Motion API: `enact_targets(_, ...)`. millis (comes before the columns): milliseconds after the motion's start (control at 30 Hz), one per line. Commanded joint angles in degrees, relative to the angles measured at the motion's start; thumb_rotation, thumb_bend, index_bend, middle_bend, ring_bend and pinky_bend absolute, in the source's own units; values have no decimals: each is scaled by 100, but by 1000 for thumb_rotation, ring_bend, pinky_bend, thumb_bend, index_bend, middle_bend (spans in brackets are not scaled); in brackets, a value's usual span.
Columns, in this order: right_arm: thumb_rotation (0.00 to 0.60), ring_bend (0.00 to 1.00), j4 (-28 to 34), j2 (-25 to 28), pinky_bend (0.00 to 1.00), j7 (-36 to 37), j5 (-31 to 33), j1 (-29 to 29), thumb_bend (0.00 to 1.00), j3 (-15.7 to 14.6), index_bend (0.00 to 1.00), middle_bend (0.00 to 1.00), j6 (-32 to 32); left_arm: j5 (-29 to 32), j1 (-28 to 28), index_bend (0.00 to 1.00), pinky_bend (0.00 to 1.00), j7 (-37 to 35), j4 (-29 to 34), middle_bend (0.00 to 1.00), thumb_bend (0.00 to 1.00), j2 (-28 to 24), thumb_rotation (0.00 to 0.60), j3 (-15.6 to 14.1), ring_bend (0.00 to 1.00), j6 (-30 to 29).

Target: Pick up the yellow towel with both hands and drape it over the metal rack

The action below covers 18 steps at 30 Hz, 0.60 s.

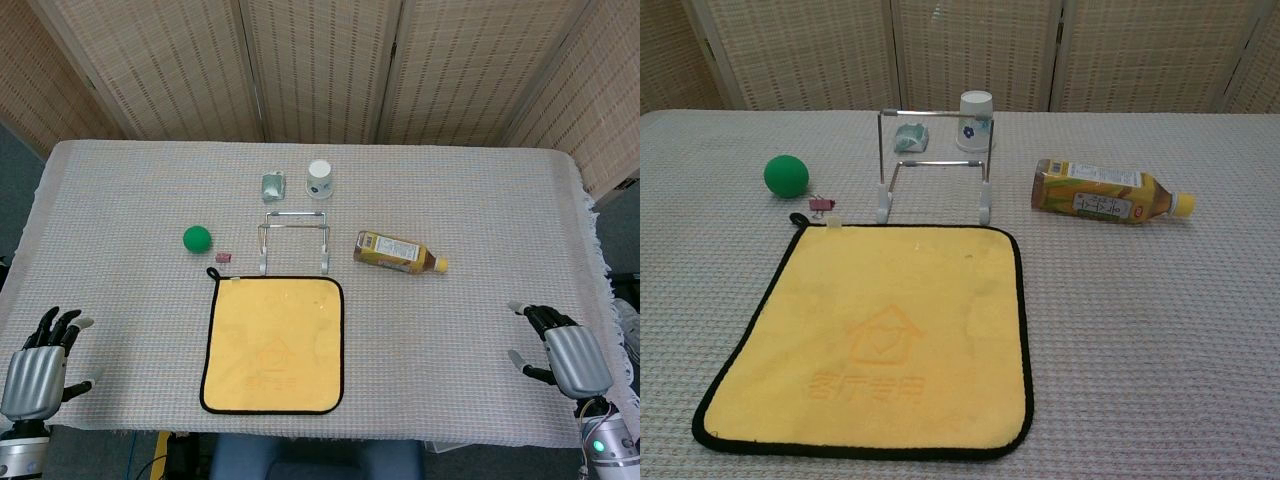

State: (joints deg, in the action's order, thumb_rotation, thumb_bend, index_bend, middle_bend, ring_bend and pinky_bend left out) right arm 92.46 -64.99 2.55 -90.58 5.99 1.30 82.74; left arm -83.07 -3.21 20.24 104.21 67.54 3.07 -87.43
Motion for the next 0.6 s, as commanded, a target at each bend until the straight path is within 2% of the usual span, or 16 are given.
enact_targets(33,600,306,-20,-13,407,8,5,37,264,9,224,308,-43,15,-1,290,323,17,0,198,223,12,600,0,98,2)
enact_targets(600,600,306,31,-10,407,35,-79,71,264,-11,225,308,5,-95,-66,311,323,-97,-95,202,224,-6,600,-16,106,43)
